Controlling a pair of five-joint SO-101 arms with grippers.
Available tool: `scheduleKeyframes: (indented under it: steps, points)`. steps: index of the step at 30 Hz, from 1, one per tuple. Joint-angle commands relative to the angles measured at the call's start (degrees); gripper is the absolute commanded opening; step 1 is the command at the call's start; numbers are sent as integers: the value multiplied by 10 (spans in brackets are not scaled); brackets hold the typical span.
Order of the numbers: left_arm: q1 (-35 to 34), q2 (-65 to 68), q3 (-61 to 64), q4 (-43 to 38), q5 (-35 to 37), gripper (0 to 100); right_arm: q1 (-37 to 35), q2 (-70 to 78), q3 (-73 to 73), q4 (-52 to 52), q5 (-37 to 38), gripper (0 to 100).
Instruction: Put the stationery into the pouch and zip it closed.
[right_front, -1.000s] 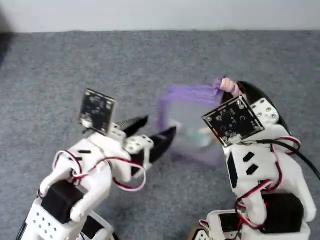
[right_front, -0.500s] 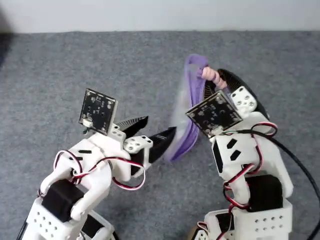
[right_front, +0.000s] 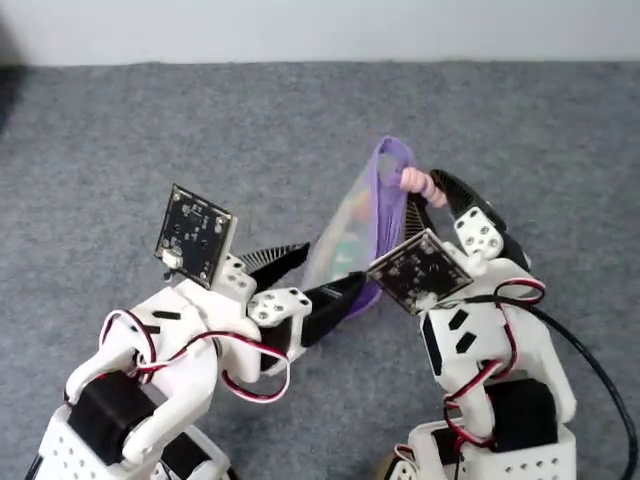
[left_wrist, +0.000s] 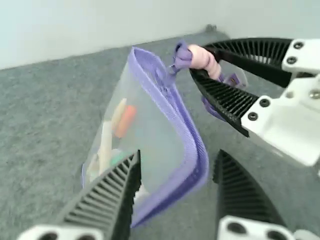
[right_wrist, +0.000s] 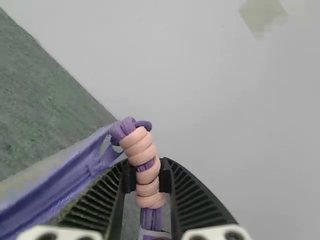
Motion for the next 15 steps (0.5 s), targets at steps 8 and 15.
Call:
scheduleKeyframes:
  steps: [8, 15]
  points:
    - [4, -3, -25, 33, 5, 233, -26, -11, -23, -12, 18, 8]
    - [5, -3, 23, -19, 4, 234, -55, -11, -23, -12, 19, 8]
